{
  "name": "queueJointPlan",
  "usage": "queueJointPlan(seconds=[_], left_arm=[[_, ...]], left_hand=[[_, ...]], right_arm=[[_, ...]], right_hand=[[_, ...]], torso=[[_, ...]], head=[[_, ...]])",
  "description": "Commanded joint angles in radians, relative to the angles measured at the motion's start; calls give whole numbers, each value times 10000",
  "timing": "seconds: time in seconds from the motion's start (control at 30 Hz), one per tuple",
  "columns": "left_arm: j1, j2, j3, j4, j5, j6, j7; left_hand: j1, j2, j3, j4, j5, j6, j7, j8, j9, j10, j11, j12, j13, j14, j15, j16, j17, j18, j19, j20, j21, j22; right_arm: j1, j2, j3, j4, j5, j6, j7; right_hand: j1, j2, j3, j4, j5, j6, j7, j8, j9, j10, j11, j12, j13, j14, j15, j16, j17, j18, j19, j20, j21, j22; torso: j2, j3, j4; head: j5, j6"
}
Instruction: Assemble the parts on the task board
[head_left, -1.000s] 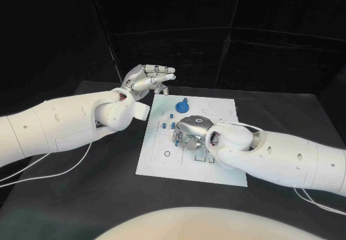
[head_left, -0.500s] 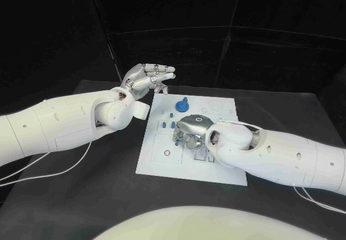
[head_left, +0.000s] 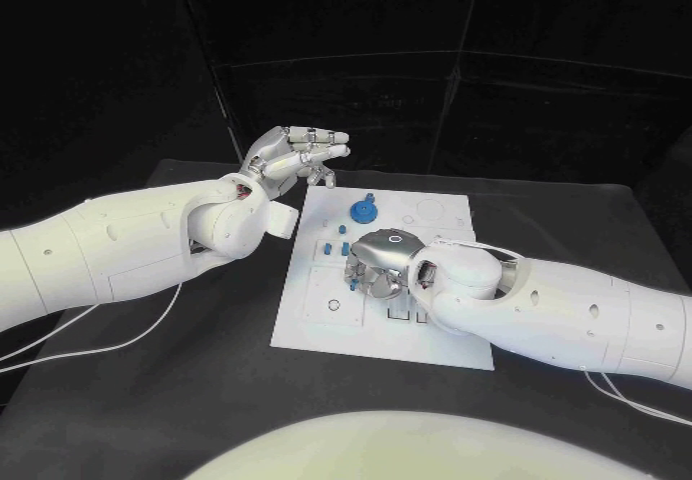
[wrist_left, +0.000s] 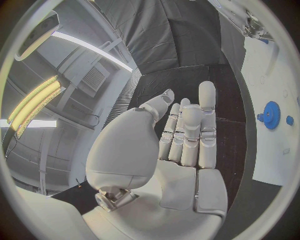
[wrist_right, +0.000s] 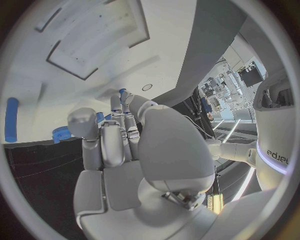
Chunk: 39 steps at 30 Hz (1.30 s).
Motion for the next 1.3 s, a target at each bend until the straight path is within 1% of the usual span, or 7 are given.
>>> queueJointPlan(seconds=[0.03,0.23,0.43,0.6,0.83,1.03,1.3], left_arm=[[18,-3,9,22,37,47,26],[22,-25,9,59,37,35,23],[23,-33,9,66,37,26,30],[23,-23,9,59,37,25,36],[22,-25,9,54,37,23,36],[21,-28,9,55,37,29,31],[20,-44,9,49,37,40,28]], left_hand=[[60,14,-71,-15,24,-64,11,34,-15,-40,5,39,10,-50,25,14,2,203,-25,48,-48,-10],[60,14,-71,-15,24,-64,11,34,-15,-40,5,39,10,-50,25,14,2,203,-25,48,-48,-10],[60,14,-71,-15,24,-64,11,34,-15,-40,5,39,10,-50,25,14,2,203,-25,48,-48,-10],[60,14,-71,-15,24,-64,11,34,-15,-40,5,39,10,-50,25,14,2,203,-25,48,-48,-10],[84,19,-84,-26,28,-84,16,40,-16,-75,9,65,13,-57,28,19,-11,204,-20,53,-53,-15],[88,16,-91,-29,27,-94,19,40,-18,-90,12,71,13,-58,30,23,-10,205,-19,54,-55,-17],[88,16,-91,-29,27,-94,19,40,-18,-90,12,71,13,-58,30,23,-10,205,-19,54,-55,-17]], right_arm=[[6,46,2,-20,-94,239,13],[-1,114,-1,-106,-112,391,-47],[-4,138,-33,-200,-127,341,-49],[-5,115,-208,-197,-123,182,17],[-5,49,-278,-148,-102,-62,66],[-6,-262,-290,216,-41,-611,84],[21,-1052,-247,971,407,-1811,290]], right_hand=[[-96,-21,27,-25,46,24,20,34,10,55,44,-53,-9,474,-39,-2,-6,-147,-15,-5,-23,4],[-145,-37,13,-25,51,29,21,29,10,60,46,-60,-10,472,-37,-7,-18,-144,-25,-3,-30,-9],[-240,-81,-8,-37,79,-48,43,-33,-13,0,67,-118,-29,464,-22,-21,-50,-135,-61,2,-59,-60],[-485,-200,59,-27,103,-601,273,-340,-116,-645,321,-544,-237,432,169,-75,-159,-131,-162,134,-144,-189],[-721,-388,1,-8,163,-833,366,-353,-114,-1142,478,-797,-417,396,305,-117,-253,-97,-265,276,-239,-345],[-871,-501,-133,25,256,-943,314,-340,-106,-1297,485,-799,-481,361,325,-171,-349,-67,-333,321,-313,-458],[-1073,-685,-523,100,417,-1156,260,-349,-108,-1430,459,-699,-530,304,311,-284,-533,-24,-442,327,-463,-688]], torso=[[-3,-2,2],[6,6,18],[-6,-4,4],[-6,4,-2],[-9,1,-1],[-9,4,5],[-25,6,-20]], head=[[-8,-13],[-15,-10],[-12,-29],[-19,-21],[-31,-14],[-105,40],[-176,130]])
